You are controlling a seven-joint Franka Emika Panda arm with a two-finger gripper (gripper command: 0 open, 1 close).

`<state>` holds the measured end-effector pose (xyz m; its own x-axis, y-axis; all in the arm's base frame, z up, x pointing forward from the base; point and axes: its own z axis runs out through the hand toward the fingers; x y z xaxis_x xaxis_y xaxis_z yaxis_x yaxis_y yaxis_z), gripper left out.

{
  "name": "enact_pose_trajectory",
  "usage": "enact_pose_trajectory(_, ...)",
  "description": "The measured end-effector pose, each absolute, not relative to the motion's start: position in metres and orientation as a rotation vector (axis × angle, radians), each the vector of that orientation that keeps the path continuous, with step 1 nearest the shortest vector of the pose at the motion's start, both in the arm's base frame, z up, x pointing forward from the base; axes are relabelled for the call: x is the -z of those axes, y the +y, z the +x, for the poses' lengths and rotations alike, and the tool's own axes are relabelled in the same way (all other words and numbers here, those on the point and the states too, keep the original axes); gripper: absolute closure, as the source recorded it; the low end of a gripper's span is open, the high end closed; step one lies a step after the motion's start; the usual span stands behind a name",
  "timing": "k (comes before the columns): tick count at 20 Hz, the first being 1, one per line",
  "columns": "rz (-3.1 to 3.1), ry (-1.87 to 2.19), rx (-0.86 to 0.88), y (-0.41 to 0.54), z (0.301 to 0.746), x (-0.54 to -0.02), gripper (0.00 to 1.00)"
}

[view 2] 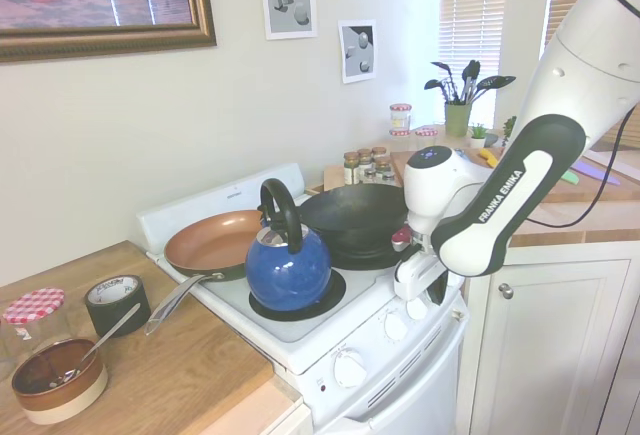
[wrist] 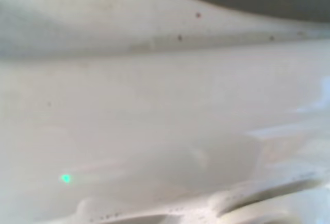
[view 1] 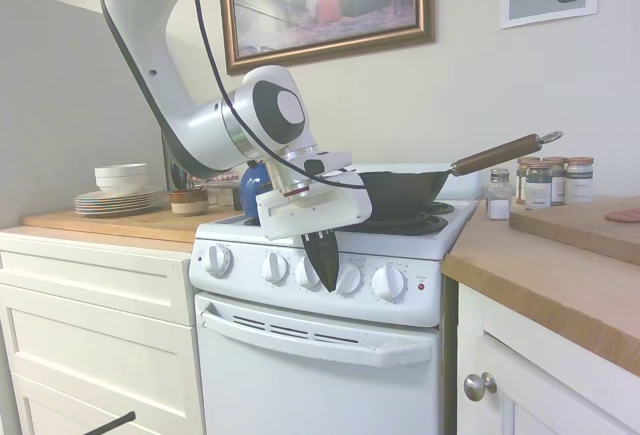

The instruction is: Turn on the stove on the top right

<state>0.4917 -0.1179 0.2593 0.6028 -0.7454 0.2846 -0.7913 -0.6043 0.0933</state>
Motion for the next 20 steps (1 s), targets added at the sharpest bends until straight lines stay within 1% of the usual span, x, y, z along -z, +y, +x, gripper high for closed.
enact_pose_trajectory(12, 2.661, -1.299, -0.349, -0.118, 0.463, -0.278, 1.0)
enact_pose_trajectory(13, 2.67, -1.311, -0.345, -0.117, 0.461, -0.28, 0.0)
enact_pose_trajectory(20, 2.722, -1.356, -0.323, -0.112, 0.456, -0.288, 0.0)
